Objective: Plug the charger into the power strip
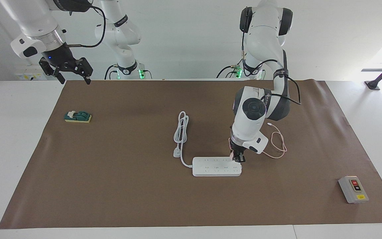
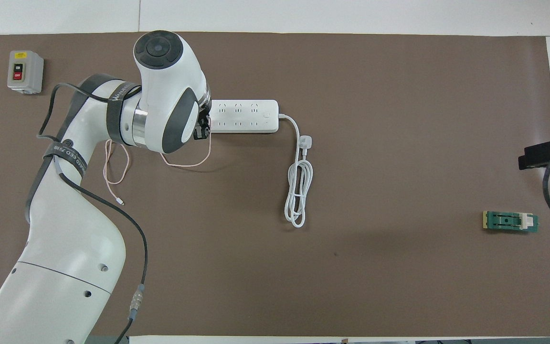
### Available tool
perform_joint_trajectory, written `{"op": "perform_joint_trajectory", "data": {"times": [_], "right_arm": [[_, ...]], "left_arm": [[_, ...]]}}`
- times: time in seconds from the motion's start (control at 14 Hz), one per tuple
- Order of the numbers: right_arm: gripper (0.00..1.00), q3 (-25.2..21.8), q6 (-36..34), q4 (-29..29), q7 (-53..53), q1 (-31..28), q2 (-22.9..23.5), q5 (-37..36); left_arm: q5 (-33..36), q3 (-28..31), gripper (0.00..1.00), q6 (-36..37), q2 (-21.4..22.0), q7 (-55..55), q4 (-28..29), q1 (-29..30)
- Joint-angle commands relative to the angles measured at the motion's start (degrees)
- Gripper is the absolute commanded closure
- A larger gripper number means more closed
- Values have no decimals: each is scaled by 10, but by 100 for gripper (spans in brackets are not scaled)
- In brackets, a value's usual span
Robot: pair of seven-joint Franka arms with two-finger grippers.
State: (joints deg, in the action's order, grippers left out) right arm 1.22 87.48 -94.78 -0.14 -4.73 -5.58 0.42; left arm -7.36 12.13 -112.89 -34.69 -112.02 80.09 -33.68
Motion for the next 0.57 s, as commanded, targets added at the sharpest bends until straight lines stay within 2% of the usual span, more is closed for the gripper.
{"op": "perform_joint_trajectory", "data": {"times": [0.0,0.5], "right_arm": [[0,3,4,-14,6,-5,-13,9],[0,3,5,-14,6,-6,-13,9]], "left_arm": [[8,5,100,-9,-23,-3,1,-1],[8,5,100,-8,-38,-11,-19,-1]]}}
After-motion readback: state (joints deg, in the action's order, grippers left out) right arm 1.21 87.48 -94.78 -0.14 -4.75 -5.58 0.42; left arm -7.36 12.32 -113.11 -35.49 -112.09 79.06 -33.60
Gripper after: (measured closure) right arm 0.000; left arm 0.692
